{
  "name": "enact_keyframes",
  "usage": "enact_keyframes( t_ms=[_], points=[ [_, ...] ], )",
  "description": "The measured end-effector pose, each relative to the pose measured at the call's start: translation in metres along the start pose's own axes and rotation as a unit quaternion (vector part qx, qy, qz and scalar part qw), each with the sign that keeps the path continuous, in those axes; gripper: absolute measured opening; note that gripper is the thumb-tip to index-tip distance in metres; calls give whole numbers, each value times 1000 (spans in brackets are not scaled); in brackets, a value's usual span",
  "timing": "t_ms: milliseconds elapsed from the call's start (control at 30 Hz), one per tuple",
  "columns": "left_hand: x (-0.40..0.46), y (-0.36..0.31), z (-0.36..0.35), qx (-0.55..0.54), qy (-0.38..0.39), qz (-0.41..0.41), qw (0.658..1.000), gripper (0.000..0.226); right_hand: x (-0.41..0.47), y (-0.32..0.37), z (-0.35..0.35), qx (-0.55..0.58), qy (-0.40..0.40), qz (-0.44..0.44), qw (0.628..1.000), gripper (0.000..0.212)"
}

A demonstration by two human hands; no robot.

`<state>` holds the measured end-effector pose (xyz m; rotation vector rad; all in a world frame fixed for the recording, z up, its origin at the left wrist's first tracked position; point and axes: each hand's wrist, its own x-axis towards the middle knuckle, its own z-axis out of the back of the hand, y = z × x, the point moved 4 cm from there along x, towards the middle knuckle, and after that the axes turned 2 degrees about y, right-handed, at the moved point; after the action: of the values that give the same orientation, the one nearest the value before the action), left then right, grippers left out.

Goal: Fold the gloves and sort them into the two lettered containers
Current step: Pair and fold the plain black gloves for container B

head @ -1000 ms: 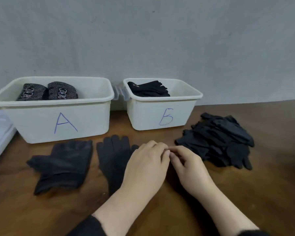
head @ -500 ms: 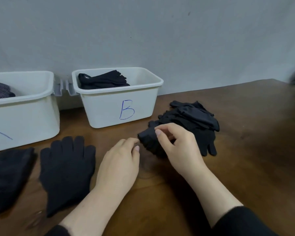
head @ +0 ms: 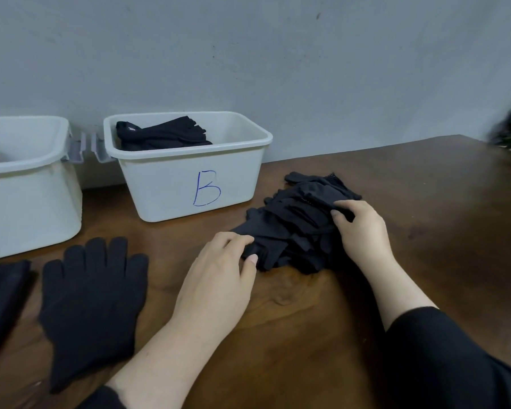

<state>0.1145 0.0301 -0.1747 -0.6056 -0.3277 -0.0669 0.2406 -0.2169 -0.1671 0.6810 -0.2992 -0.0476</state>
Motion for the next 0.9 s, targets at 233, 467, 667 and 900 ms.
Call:
enact_keyframes(
  t_ms=[233,467,667,900],
  points=[
    [-1,2,2,-5,5,-8,1000,39,-14,15,27,101,-160,65,980,23],
    [-3,-4,15,-174,-63,-26,982,55,-62,84,62,223,-124,160,954,14],
    [-10,-8,22,-335,-53,-3,941,58,-79,120,60,260,53,113,958,20],
    [-17,6,33,-381,-107,53,917,48,-85,138,51,243,71,129,959,18]
  ],
)
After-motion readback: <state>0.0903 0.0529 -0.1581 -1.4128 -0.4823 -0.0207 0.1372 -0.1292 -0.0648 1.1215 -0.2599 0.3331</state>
